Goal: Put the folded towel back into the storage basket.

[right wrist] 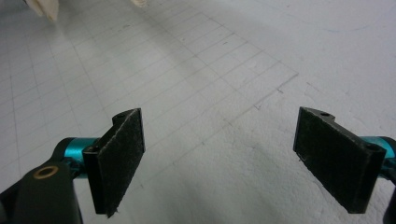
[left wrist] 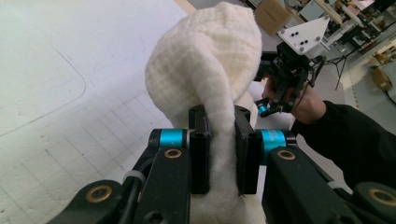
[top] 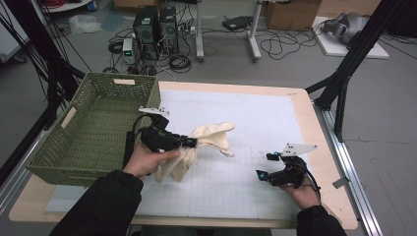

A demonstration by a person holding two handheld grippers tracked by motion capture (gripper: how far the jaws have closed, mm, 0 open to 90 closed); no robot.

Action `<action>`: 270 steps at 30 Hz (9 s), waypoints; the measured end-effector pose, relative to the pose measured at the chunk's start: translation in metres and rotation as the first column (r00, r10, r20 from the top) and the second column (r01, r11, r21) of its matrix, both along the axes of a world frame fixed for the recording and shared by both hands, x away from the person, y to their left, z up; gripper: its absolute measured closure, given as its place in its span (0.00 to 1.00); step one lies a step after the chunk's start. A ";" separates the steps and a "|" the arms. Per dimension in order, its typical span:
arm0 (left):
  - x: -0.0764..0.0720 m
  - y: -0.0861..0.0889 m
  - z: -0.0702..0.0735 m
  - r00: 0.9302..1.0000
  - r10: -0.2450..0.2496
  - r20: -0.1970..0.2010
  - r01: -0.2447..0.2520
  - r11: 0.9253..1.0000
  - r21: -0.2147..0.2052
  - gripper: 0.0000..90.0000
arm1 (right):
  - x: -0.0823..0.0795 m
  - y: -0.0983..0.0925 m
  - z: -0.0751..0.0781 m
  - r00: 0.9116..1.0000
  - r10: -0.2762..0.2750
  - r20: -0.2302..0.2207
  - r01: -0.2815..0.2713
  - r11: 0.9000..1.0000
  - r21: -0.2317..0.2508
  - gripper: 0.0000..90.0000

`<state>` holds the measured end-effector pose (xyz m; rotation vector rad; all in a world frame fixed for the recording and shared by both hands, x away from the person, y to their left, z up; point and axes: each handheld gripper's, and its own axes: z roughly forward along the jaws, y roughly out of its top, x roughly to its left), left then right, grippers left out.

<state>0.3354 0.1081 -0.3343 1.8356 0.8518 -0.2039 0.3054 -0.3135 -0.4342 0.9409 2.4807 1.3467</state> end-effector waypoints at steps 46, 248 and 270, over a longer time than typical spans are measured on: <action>0.004 0.092 0.075 0.995 0.102 0.002 -0.102 0.992 -0.070 0.88 | 0.006 0.003 -0.004 1.000 -0.024 0.015 0.024 1.000 -0.017 0.13; 0.047 0.205 -0.057 0.742 0.661 -0.111 -0.588 0.722 0.364 0.82 | 0.006 0.013 -0.014 0.999 0.036 -0.025 -0.038 0.996 -0.077 0.13; 0.047 0.204 -0.051 0.753 0.640 -0.154 -0.567 0.749 0.343 0.57 | 0.005 0.013 -0.013 0.999 0.034 -0.029 -0.036 0.996 -0.078 0.13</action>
